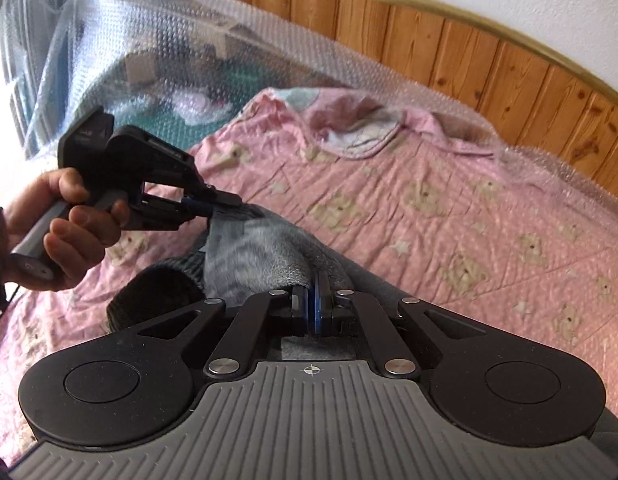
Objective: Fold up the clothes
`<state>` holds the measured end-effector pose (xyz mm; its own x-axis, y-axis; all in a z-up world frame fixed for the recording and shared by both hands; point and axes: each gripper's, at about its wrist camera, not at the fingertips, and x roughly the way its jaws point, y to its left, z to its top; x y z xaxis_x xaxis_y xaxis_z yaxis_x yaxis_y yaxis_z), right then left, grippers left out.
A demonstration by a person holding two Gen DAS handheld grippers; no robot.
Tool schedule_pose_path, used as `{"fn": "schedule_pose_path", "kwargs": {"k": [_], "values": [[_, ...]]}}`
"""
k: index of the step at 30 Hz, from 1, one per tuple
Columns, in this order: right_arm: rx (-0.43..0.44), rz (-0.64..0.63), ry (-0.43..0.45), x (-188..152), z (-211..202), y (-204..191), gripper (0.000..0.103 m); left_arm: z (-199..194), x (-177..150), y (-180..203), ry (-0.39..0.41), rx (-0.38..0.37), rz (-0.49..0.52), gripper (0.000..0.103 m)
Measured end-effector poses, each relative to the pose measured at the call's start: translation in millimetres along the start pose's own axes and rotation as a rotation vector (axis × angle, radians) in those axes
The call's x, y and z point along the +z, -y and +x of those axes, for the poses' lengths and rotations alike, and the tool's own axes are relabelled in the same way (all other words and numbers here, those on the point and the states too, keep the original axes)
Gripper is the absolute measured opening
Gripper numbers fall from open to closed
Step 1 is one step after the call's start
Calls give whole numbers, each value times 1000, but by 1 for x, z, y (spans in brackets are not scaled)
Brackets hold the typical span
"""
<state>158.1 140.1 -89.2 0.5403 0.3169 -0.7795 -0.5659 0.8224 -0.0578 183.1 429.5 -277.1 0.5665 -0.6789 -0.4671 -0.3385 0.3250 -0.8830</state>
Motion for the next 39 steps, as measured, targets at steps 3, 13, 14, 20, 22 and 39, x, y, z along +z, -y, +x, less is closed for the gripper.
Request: {"fn": "schedule_pose_path", "kwargs": {"k": [3, 13, 14, 20, 22, 39], "values": [[-5, -20, -8, 2, 10, -11, 0, -40, -12, 8, 58, -82, 40, 65], [120, 347, 36, 63, -3, 42, 0, -32, -78, 18, -131, -258, 184, 69], [149, 407, 36, 68, -3, 48, 0, -21, -72, 14, -109, -250, 152, 69], [295, 630, 30, 77, 4, 62, 0, -33, -26, -3, 256, -189, -100, 71], [284, 605, 3, 75, 10, 55, 0, -41, -25, 8, 220, -197, -53, 71], [212, 485, -11, 66, 19, 51, 8, -2, -8, 104, -86, -330, 242, 15]]}}
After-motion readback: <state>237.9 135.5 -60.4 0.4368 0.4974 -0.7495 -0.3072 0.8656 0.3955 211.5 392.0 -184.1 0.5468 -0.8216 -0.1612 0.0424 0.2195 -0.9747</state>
